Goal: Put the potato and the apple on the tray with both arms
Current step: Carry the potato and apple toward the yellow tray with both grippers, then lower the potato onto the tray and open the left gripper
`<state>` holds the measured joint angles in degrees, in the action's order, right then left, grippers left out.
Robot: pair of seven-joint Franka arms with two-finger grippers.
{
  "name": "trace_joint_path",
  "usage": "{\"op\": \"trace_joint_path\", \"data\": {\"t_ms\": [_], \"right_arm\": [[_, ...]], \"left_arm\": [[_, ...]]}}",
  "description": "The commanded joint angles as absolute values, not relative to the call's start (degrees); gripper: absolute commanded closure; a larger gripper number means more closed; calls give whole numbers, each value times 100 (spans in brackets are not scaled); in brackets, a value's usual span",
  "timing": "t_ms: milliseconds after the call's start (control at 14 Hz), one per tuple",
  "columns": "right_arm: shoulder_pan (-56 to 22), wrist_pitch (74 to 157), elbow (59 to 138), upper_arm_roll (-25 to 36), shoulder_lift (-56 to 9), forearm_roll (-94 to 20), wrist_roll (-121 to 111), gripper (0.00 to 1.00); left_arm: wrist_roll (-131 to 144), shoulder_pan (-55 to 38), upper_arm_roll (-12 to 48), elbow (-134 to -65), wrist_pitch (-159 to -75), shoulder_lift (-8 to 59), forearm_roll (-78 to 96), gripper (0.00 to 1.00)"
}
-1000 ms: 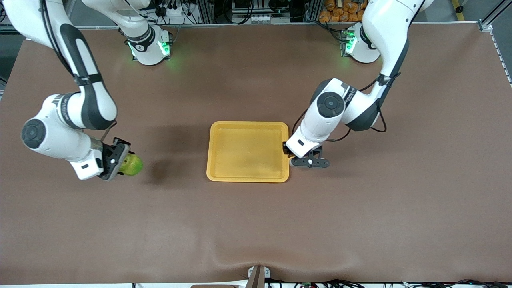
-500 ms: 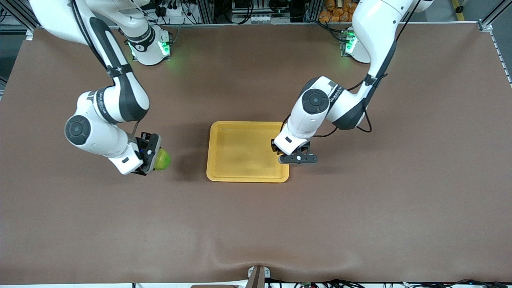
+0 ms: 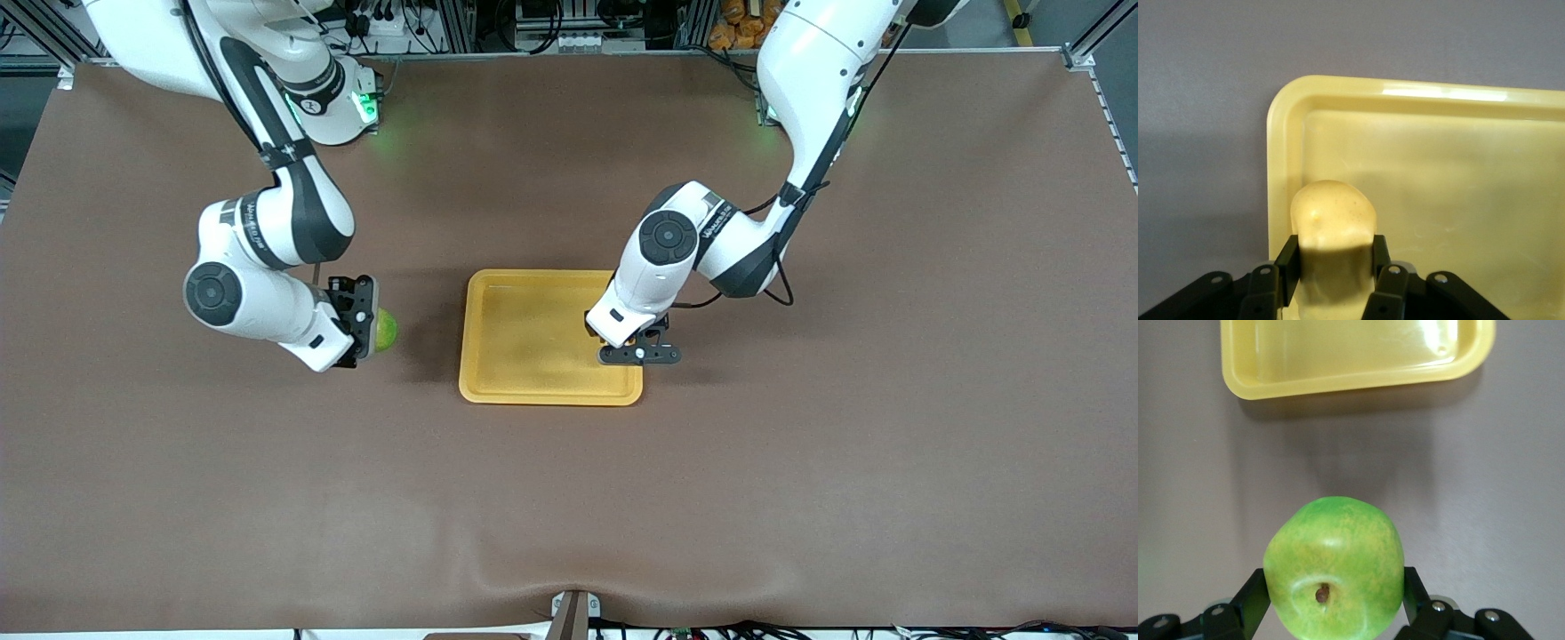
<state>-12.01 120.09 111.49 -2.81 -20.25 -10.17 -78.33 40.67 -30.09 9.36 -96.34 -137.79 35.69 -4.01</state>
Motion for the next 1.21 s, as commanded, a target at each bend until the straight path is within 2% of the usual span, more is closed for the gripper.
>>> {"op": "trace_joint_path", "data": {"t_ms": [0,286,1143], "right_arm": [[-1318,12076,11276,-316,-1890,-1230,-7893,100],[-1397,12322,11294,-316,-1934,-1274,-7849,100],[-2012,12910,11267,-316,-2074,-2038,-7550,100]], "left_arm": [[4157,-3137,879,-9431,-13641,3717,-606,96],[4166,-3190,879,-9369,-13641,3840,-747,96],[4157,-3199,879,-9308,-13649,4052,-747,86]]}}
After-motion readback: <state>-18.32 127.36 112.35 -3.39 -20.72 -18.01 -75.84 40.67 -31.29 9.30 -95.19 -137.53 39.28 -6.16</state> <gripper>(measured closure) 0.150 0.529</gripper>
